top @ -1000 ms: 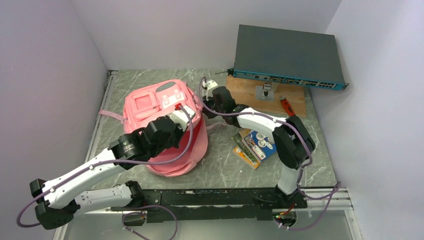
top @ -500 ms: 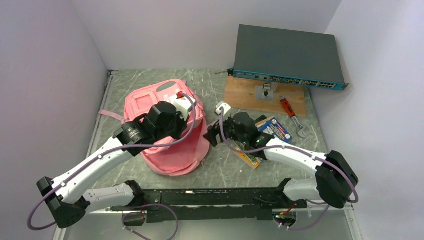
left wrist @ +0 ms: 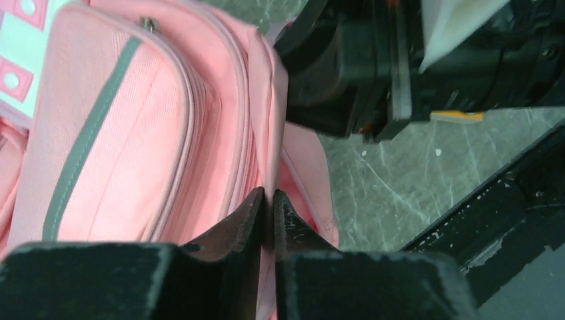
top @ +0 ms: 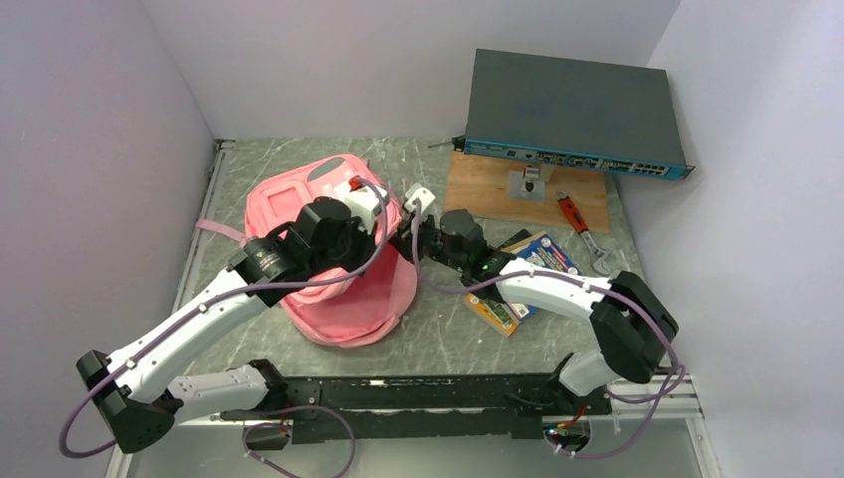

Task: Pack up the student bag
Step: Unzip the student bag at the center of the board.

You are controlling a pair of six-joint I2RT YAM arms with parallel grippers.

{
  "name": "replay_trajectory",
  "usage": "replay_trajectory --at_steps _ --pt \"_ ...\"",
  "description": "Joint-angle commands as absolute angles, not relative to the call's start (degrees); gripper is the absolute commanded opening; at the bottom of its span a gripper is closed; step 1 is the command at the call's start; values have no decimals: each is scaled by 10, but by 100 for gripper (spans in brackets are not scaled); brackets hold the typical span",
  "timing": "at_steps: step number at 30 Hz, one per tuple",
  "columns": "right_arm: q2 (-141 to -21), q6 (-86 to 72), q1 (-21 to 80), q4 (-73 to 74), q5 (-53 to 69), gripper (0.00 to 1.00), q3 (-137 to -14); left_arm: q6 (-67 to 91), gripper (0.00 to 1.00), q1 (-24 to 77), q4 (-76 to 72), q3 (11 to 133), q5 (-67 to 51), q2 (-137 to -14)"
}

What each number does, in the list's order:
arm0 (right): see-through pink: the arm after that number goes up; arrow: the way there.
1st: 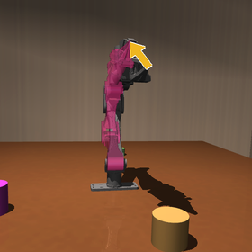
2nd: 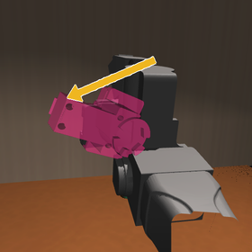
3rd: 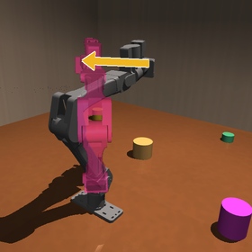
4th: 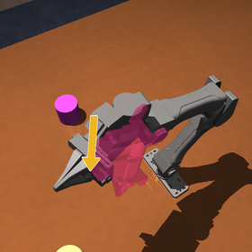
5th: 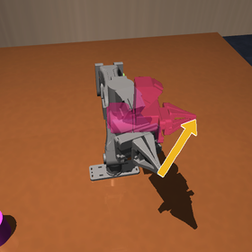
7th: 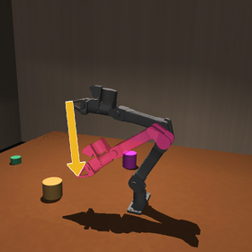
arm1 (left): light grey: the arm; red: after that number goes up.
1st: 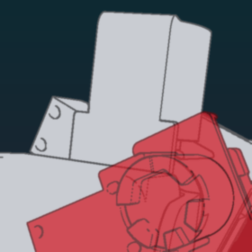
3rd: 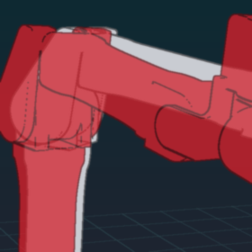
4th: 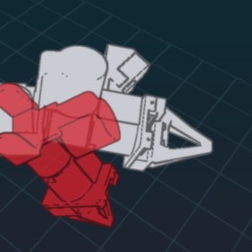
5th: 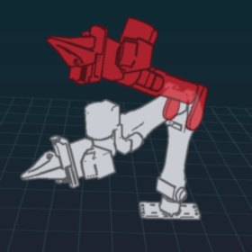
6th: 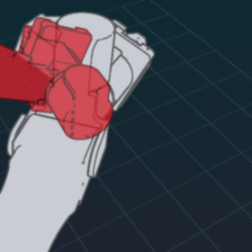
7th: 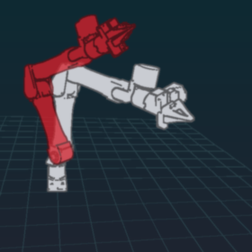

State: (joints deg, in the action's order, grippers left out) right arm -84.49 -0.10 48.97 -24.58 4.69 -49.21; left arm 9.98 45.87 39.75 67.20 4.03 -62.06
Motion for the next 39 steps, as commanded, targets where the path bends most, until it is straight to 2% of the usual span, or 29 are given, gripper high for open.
replay_trajectory --at_steps 1,6,8,12,17,18,20,21,22,23,27,32,36,39 --pt "-859 -129 438 -313 117 2 -549 154 23 466 398 628 113 -579" --pt "-887 -270 419 -241 199 0 -601 169 68 558 381 549 311 -537" --pt "-888 -313 419 -222 200 0 -603 176 79 591 388 543 347 -547" --pt "-879 -353 417 -197 195 0 -602 191 82 651 437 554 474 -594" --pt "-860 -349 416 -140 191 0 -620 268 74 658 556 605 599 -674" --pt "-856 -347 416 -122 192 0 -624 279 65 657 574 614 614 -685" --pt "-847 -336 415 -89 189 0 -627 291 39 657 602 641 628 -695" --pt "-840 -328 414 -72 182 0 -626 276 22 657 596 649 622 -692" --pt "-833 -320 414 -49 169 0 -623 229 11 655 571 651 606 -685" --pt "-823 -310 412 -25 157 8 -618 191 2 651 540 651 581 -675" --pt "-777 -264 402 79 113 50 -599 105 0 598 442 651 430 -638" --pt "-650 -243 398 182 34 86 -531 97 0 522 409 658 282 -608" --pt "-553 -272 391 241 -30 98 -466 103 0 483 393 655 220 -600" --pt "-497 -328 365 255 -74 100 -407 110 0 466 378 647 185 -597"
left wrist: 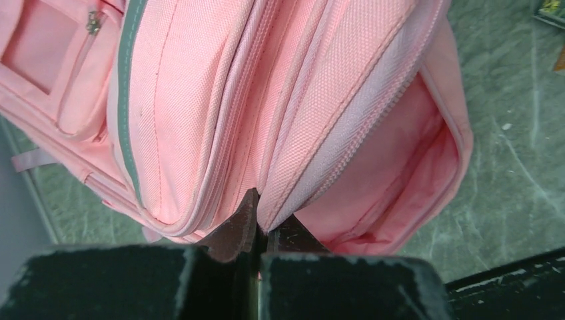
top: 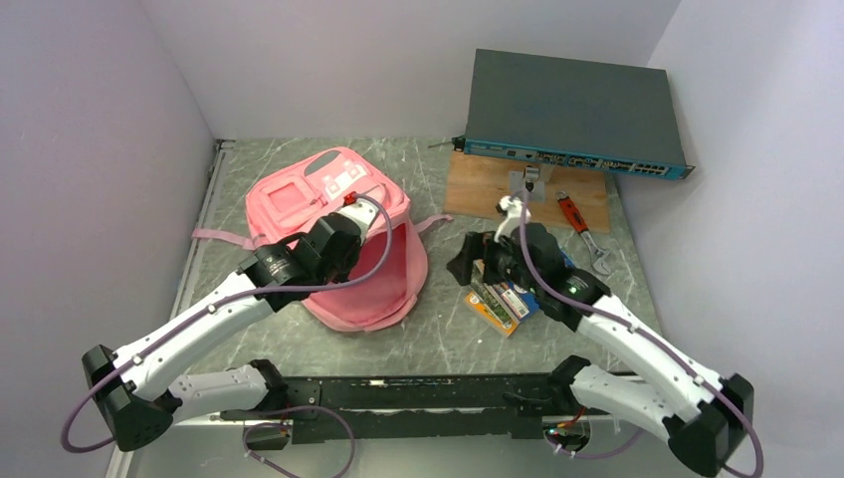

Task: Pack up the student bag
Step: Unzip the student bag at the center of the board.

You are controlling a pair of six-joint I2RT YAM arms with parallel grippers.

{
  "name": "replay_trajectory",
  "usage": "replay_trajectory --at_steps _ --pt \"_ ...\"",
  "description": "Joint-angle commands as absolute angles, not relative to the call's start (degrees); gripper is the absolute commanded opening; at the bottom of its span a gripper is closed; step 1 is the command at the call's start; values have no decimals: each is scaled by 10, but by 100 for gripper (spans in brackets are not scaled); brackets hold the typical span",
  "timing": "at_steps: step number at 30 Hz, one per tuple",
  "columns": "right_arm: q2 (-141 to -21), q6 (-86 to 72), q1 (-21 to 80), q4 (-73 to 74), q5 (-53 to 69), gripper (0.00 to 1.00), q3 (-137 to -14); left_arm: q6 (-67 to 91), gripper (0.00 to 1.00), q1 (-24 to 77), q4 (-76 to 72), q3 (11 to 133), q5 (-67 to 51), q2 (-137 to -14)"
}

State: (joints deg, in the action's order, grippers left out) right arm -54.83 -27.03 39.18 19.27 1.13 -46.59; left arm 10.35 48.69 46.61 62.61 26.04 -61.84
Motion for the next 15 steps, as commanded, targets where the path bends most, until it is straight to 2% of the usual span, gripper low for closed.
replay_trajectory --at_steps 1,4,9,13,15 --pt "-484 -343 350 253 -73 100 -390 112 0 462 372 643 174 -596" --pt "-460 -399 281 260 -54 100 -351 118 0 455 369 640 153 -597" --pt "-407 -463 90 302 22 100 -298 127 0 452 364 629 147 -583" --pt "-346 -453 -35 363 2 99 -288 131 0 449 352 620 134 -577" --pt "-334 -447 -66 372 -16 99 -288 131 0 449 352 623 131 -578"
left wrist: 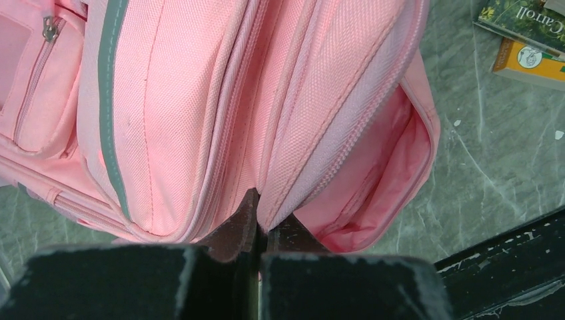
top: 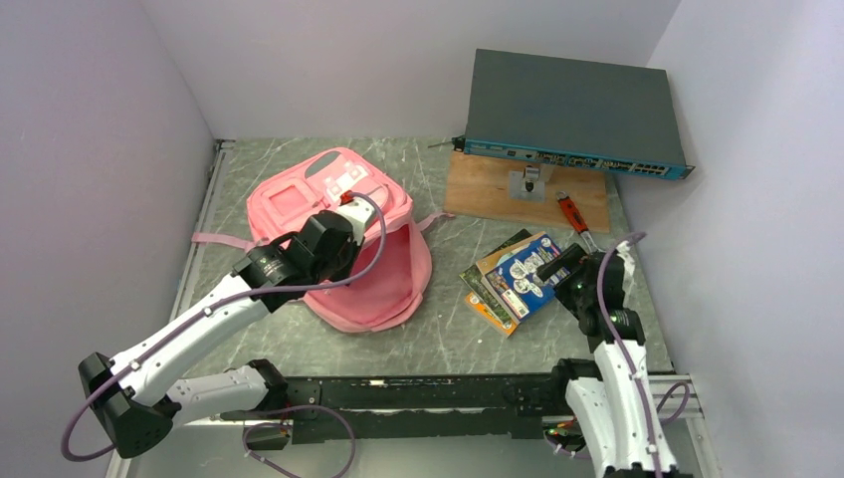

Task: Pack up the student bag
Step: Unzip the student bag at the center of the board, then pick up the book from the center of the board.

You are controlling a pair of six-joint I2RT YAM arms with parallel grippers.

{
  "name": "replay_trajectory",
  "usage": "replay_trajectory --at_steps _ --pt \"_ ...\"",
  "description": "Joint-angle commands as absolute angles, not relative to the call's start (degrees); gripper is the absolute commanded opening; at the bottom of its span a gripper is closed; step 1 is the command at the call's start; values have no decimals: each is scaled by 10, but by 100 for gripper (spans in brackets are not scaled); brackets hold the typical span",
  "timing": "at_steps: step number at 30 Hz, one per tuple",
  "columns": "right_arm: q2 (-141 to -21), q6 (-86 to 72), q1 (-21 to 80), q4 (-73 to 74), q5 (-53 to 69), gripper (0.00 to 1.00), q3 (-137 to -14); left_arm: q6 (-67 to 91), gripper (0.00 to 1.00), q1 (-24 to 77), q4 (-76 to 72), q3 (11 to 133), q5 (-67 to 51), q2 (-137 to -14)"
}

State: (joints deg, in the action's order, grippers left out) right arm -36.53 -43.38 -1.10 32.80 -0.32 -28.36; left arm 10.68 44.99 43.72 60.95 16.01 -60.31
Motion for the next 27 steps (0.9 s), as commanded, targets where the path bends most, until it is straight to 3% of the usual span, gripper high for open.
replay_trajectory --at_steps 1,6,15,23,27 --pt "-333 -453 -74 374 -19 99 -288 131 0 449 353 625 129 -579" --pt "-338 -491 -113 320 40 99 -235 127 0 448 356 632 126 -576" --pt "-260 -561 -131 46 126 93 -42 145 0 448 340 617 88 -565" --pt "-263 -538 -131 -8 111 79 -27 143 0 447 342 612 95 -555" --pt "-274 -514 -131 12 95 64 -50 143 0 447 341 607 94 -554"
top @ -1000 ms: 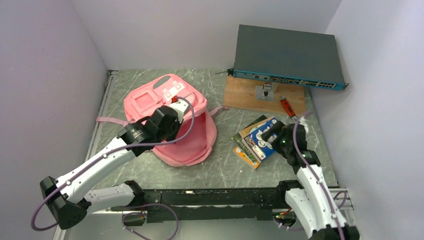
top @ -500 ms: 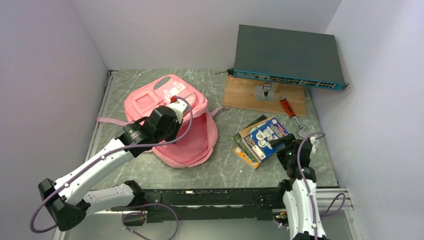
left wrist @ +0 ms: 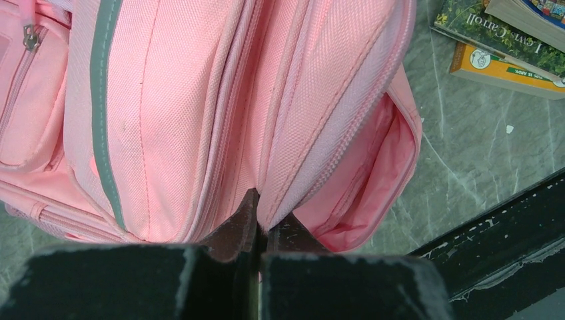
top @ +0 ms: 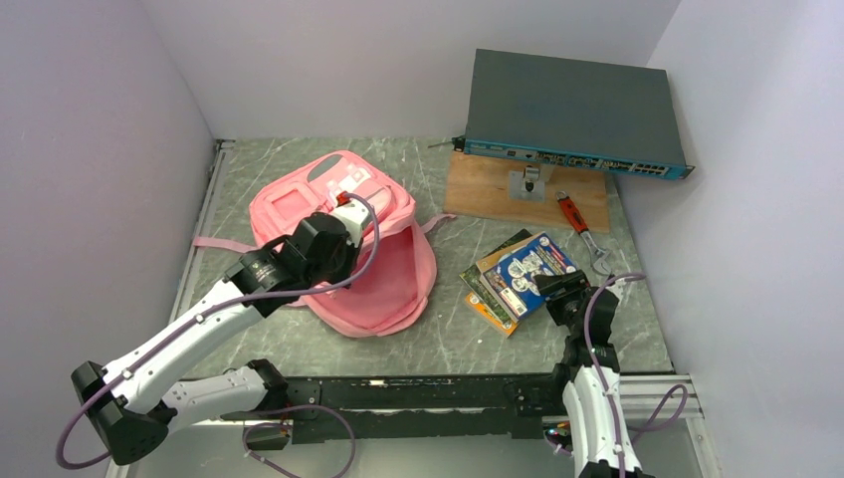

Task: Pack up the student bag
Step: Pick up the book from the center of the board.

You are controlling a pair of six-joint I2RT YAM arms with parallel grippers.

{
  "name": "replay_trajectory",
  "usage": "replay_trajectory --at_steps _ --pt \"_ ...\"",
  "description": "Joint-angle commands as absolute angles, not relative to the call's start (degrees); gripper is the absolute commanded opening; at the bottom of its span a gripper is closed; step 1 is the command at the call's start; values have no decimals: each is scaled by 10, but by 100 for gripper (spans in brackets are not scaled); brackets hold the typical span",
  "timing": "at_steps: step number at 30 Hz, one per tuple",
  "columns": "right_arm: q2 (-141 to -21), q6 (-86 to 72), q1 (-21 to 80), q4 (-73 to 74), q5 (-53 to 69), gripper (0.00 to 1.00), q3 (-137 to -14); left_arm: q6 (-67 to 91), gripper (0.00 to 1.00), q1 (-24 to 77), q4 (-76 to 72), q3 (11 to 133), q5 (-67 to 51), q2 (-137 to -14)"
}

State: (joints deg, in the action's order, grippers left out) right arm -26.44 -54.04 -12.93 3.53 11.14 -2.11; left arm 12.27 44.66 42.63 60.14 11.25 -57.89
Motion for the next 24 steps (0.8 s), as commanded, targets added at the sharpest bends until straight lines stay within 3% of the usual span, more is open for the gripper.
replay_trajectory --at_steps 1,6,8,12,24 --pt "-279 -514 -131 7 99 60 -50 144 0 448 340 606 92 -554" --pt "-285 -513 -131 23 110 21 -62 144 0 448 340 605 90 -553" --pt "-285 -499 -131 51 108 9 -83 143 0 448 341 605 95 -552" --pt "-292 -461 -130 108 103 0 -146 142 0 447 341 606 102 -549" --pt "-388 -374 -108 122 327 0 -281 162 0 448 337 601 149 -535"
